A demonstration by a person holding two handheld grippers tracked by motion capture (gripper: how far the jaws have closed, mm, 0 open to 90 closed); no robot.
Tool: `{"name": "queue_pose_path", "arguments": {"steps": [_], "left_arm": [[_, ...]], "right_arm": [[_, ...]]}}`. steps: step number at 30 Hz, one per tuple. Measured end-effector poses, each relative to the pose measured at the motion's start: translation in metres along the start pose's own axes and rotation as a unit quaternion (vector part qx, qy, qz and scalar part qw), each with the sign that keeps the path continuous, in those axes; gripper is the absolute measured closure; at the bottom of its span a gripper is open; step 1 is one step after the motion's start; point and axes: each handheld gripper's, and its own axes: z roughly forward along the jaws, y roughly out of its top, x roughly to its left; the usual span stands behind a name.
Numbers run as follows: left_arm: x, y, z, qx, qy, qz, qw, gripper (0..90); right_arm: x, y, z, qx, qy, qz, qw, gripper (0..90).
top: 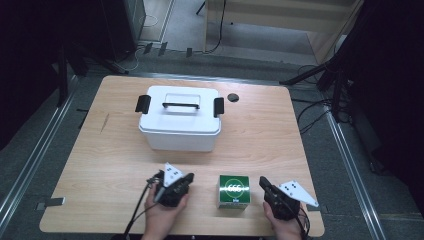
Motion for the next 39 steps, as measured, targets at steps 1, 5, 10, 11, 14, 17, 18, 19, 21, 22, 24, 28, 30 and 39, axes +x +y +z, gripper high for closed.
{"name": "queue_pose_path", "arguments": {"steps": [1,5,10,11,14,17,18,19,21,22,24,28,30,39], "left_arm": [[0.012,0.004,-0.003,-0.005,0.011,-0.006,0.9999,90.0],[0.057,0.017,-0.015,-0.023,0.063,-0.030,0.9973,90.0],[0.093,0.030,-0.024,-0.033,0.103,-0.053,0.9927,90.0],[0.101,0.035,-0.027,-0.038,0.113,-0.057,0.9912,90.0],[0.117,0.047,-0.030,-0.044,0.131,-0.061,0.9885,90.0],[0.130,0.057,-0.031,-0.049,0.144,-0.068,0.9860,90.0],[0.134,0.060,-0.031,-0.049,0.147,-0.070,0.9855,90.0],[0.141,0.065,-0.029,-0.047,0.149,-0.072,0.9851,90.0],[0.148,0.070,-0.026,-0.042,0.150,-0.073,0.9852,90.0],[0.151,0.073,-0.024,-0.039,0.148,-0.070,0.9857,90.0],[0.154,0.076,-0.023,-0.037,0.149,-0.071,0.9856,90.0],[0.162,0.087,-0.018,-0.041,0.131,-0.079,0.9874,90.0],[0.161,0.092,-0.012,-0.035,0.122,-0.066,0.9896,90.0],[0.154,0.093,-0.003,-0.032,0.099,-0.054,0.9931,90.0]], "right_arm": [[-0.002,0.004,0.002,0.000,0.003,-0.001,1.0000,88.7],[0.001,0.029,0.014,-0.012,0.004,-0.046,0.9988,88.5],[0.001,0.057,0.037,-0.009,0.028,-0.076,0.9966,89.1],[0.001,0.063,0.045,-0.005,0.029,-0.080,0.9963,89.7],[0.006,0.079,0.068,0.000,0.036,-0.099,0.9945,90.0],[0.010,0.091,0.086,0.007,0.047,-0.110,0.9929,90.0],[0.011,0.099,0.100,0.015,0.056,-0.108,0.9924,90.0],[0.012,0.102,0.106,0.022,0.060,-0.109,0.9920,90.0],[0.013,0.107,0.117,0.039,0.072,-0.115,0.9900,90.0],[0.014,0.110,0.122,0.048,0.079,-0.122,0.9882,90.0],[0.017,0.115,0.131,0.058,0.083,-0.136,0.9855,90.0],[0.018,0.123,0.143,0.063,0.077,-0.139,0.9853,90.0],[0.017,0.128,0.153,0.065,0.076,-0.127,0.9868,90.0],[0.031,0.130,0.158,0.053,0.110,-0.136,0.9832,90.0]]}}
